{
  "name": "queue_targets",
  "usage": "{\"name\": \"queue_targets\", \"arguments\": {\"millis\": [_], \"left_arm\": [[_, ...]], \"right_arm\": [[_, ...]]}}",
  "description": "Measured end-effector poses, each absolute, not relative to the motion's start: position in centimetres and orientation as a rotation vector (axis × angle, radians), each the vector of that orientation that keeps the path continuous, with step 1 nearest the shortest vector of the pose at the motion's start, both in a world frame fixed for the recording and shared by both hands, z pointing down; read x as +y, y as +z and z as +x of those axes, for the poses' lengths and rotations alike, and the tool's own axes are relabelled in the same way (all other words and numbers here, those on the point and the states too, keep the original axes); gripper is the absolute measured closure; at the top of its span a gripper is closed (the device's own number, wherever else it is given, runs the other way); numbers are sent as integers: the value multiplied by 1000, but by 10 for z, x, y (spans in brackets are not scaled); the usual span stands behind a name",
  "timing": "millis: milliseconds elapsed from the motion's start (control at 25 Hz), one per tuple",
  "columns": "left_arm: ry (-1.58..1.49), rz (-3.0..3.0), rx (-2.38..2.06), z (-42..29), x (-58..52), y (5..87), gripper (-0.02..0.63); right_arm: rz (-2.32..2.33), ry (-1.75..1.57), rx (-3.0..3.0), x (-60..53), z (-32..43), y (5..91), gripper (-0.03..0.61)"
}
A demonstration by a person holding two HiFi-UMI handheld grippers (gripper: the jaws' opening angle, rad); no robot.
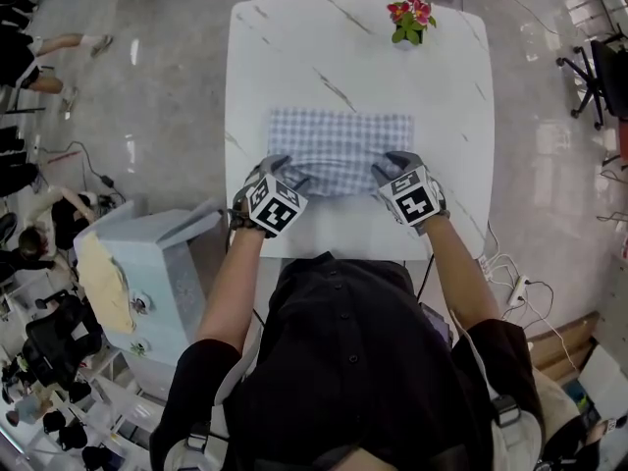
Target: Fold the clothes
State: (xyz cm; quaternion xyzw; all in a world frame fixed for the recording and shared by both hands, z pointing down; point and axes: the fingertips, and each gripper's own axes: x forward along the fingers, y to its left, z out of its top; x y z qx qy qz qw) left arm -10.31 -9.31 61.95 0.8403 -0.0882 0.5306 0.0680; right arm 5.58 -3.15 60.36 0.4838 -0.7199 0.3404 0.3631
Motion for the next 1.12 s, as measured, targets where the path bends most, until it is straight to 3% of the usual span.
{"name": "queue_targets", "arguments": {"millis": [320, 440, 800, 1120], "left_arm": [[1558, 2526, -224, -101, -96, 626, 310], [1492, 2534, -224, -97, -95, 614, 295], [1221, 2640, -357, -85, -105, 541, 298], [774, 2690, -629, -98, -125, 461, 438]], "right_arm": [[1234, 847, -1843, -32, 54, 610, 408], [1273, 836, -1874, -36, 58, 595, 365], [1542, 781, -2003, -39, 89, 510, 399], [1831, 591, -2098, -40, 113, 431, 513]]}}
